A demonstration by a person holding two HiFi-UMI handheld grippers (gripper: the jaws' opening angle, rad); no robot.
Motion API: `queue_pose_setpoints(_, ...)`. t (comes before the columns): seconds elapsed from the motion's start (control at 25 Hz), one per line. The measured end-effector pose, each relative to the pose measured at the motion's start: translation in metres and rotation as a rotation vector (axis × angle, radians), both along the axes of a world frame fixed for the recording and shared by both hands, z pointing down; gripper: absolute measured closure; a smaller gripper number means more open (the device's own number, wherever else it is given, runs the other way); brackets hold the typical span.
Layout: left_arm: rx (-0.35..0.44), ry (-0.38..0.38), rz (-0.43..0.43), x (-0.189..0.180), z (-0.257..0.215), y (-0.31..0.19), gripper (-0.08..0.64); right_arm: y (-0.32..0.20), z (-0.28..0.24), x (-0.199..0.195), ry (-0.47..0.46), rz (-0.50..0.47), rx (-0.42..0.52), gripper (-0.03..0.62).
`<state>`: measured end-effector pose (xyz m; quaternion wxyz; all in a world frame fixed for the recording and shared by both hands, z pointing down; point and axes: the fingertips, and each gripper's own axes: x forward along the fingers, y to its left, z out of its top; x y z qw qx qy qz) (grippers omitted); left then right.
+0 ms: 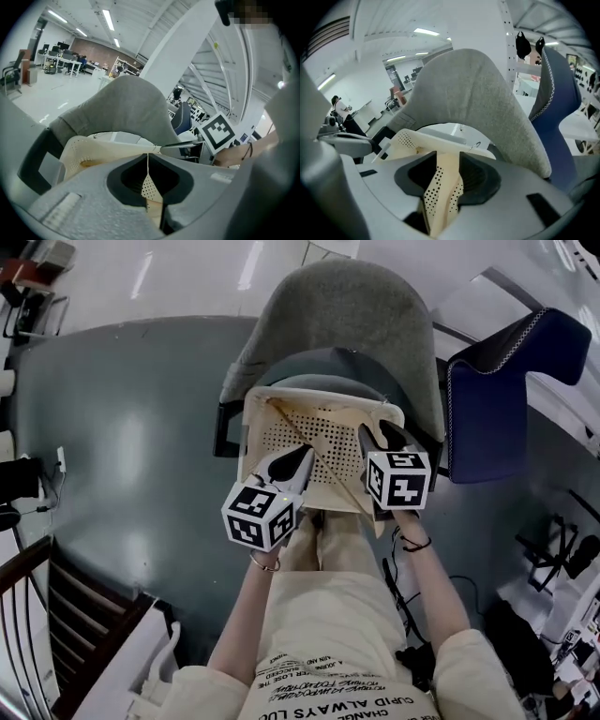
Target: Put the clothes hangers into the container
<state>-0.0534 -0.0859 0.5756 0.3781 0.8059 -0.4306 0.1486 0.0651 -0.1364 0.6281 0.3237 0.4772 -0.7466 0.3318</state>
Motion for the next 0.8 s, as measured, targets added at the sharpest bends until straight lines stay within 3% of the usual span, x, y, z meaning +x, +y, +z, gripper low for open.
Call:
queue_pose_setpoints(0.16, 0.033, 0.013, -0.007, 0.000, -0.022, -0.001, 0.534, 0.009, -0.024, -0.001, -0.013, -0.053, 0.028, 0.564)
queue_pose_setpoints(0.44, 0.120, 0.018, 0.062, 0.006, -0.065, 0.000, 0.534, 0.020, -0.063, -0.007, -0.062, -0.149, 0.075, 0.581)
queue_pose_setpoints(0.8, 0.266, 0.008, 0.092, 0.006, -0.131, -0.006, 0.534, 0.026, -0.140, -0.016, -0.168, -0.215, 0.207, 0.588)
